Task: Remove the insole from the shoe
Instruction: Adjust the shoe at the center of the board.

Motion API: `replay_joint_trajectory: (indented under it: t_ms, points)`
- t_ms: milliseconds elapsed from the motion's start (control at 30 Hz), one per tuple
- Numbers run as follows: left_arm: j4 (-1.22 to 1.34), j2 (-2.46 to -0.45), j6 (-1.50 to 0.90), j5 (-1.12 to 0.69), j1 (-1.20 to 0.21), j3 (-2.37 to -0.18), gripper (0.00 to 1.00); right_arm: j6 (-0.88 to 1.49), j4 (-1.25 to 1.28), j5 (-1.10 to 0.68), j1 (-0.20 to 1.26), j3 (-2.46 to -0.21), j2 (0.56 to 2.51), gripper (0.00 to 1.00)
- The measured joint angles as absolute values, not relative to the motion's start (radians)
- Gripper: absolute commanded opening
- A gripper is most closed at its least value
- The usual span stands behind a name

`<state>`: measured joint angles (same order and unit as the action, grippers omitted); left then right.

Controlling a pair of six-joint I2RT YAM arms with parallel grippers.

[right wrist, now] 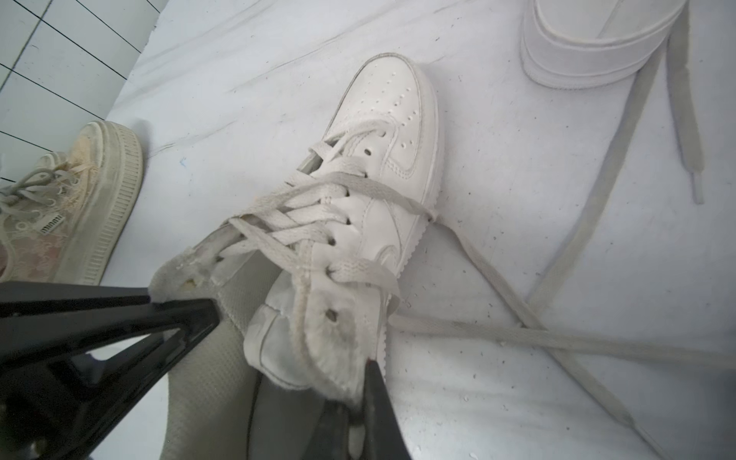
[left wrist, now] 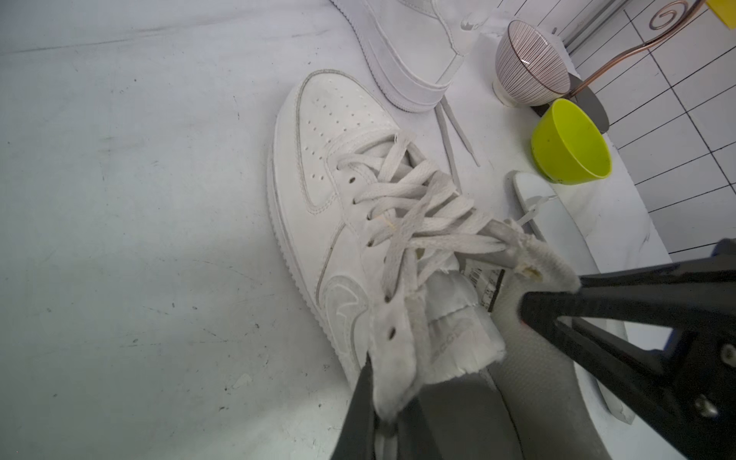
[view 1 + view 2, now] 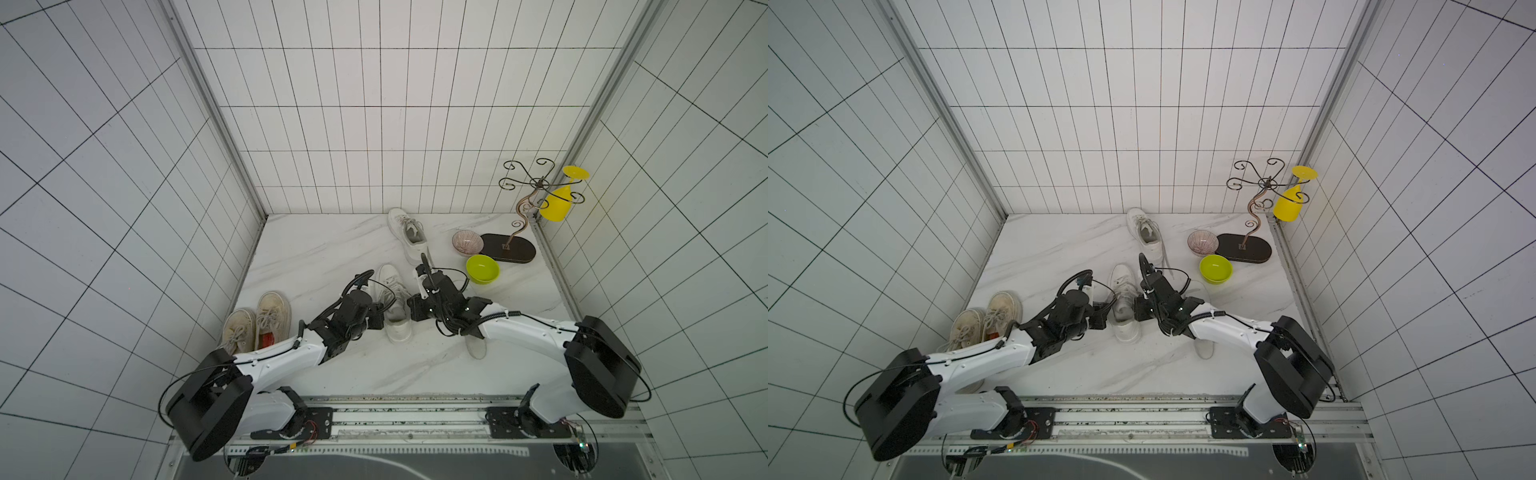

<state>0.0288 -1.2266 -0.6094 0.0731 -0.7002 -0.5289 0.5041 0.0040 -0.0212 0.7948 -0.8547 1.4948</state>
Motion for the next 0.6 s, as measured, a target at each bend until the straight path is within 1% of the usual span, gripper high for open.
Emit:
replay_joint_trajectory:
  t_ms: [100, 167, 233, 300, 433, 600]
  points:
    - [0.032, -1.192, -0.614, 0.061, -0.701, -0.508, 0.0, 0.493, 0.01, -0.05, 0.798, -0.854, 1.493, 0.05]
    - [0.033, -1.184, -0.619, 0.07, -0.717, -0.5, 0.0, 0.474, 0.006, -0.047, 0.813, -0.855, 1.493, 0.08]
    - [0.025, -1.179, -0.631, 0.098, -0.749, -0.494, 0.0, 0.453, -0.007, -0.037, 0.83, -0.855, 1.493, 0.14]
    - [0.015, -1.177, -0.651, 0.129, -0.781, -0.489, 0.0, 0.428, -0.026, -0.034, 0.843, -0.855, 1.493, 0.22]
    - [0.01, -1.166, -0.686, 0.165, -0.802, -0.473, 0.0, 0.381, -0.043, -0.045, 0.854, -0.854, 1.493, 0.32]
    - [0.001, -1.165, -0.716, 0.191, -0.808, -0.472, 0.0, 0.339, -0.055, -0.086, 0.865, -0.843, 1.446, 0.55]
